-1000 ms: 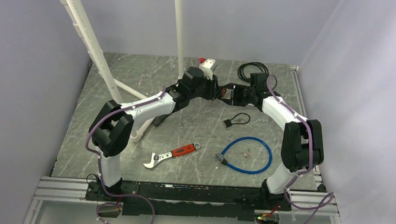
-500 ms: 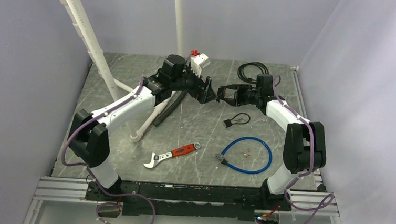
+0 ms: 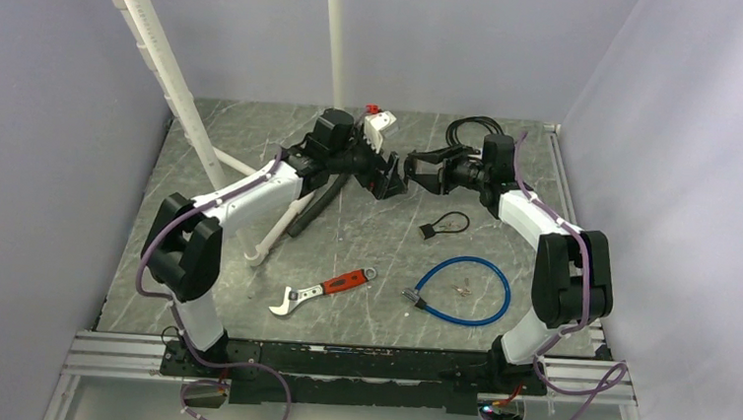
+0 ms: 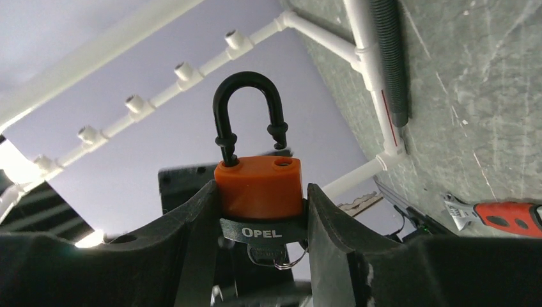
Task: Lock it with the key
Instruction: Insert the key into the lock.
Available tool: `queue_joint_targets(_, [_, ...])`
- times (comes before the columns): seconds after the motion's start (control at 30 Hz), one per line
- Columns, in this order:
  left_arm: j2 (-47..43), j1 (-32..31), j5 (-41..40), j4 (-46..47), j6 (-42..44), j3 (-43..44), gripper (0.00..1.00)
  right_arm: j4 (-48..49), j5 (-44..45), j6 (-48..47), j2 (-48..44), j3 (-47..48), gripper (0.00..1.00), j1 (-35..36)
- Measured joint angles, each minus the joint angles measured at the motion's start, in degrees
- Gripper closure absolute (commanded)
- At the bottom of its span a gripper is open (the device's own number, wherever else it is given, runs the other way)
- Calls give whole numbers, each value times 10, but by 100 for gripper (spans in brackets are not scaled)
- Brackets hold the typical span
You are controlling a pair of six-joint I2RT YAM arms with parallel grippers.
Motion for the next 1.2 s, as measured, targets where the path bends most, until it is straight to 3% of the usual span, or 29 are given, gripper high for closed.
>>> queue_joint_targets(0.2, [42, 23, -5, 12, -17, 20, 9, 63, -40, -21, -7, -11, 100, 4])
queue_joint_targets(0.37, [63, 50, 32, 25, -38, 37, 1, 98, -70, -36, -8, -14, 100, -3])
queue_joint_targets(0.67, [4, 48, 122, 54, 17, -39, 1, 112, -84, -38, -8, -16, 100, -21])
queue_joint_targets(1.2, [5, 28, 41, 125, -37, -5, 2, 121, -80, -52, -7, -16, 100, 4])
